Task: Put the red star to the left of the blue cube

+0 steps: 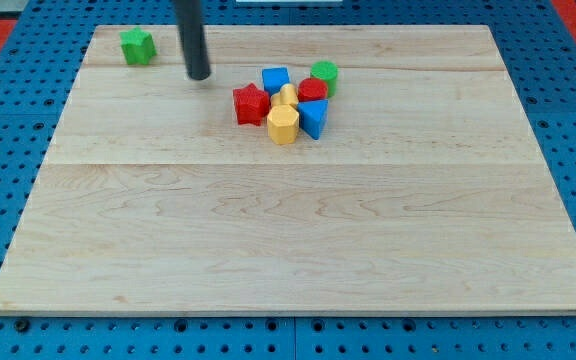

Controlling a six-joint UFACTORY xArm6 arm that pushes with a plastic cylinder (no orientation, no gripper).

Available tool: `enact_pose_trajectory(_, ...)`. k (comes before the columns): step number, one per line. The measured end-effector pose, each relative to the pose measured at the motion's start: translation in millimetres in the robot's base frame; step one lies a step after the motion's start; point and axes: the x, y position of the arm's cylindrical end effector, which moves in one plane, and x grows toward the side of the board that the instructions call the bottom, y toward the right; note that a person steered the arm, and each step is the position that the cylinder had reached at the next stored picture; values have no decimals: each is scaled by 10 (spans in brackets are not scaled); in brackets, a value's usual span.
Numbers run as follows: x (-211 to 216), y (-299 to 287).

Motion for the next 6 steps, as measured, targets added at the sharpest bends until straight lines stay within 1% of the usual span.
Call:
enact_pose_trajectory(1,691,452)
enact_pose_trajectory(2,655,811)
enact_pose_trajectory(3,407,1032)
enact_pose_trajectory(4,-45,920)
enact_pose_trajectory(5,-209,387)
enact_pose_trajectory(6,72,246)
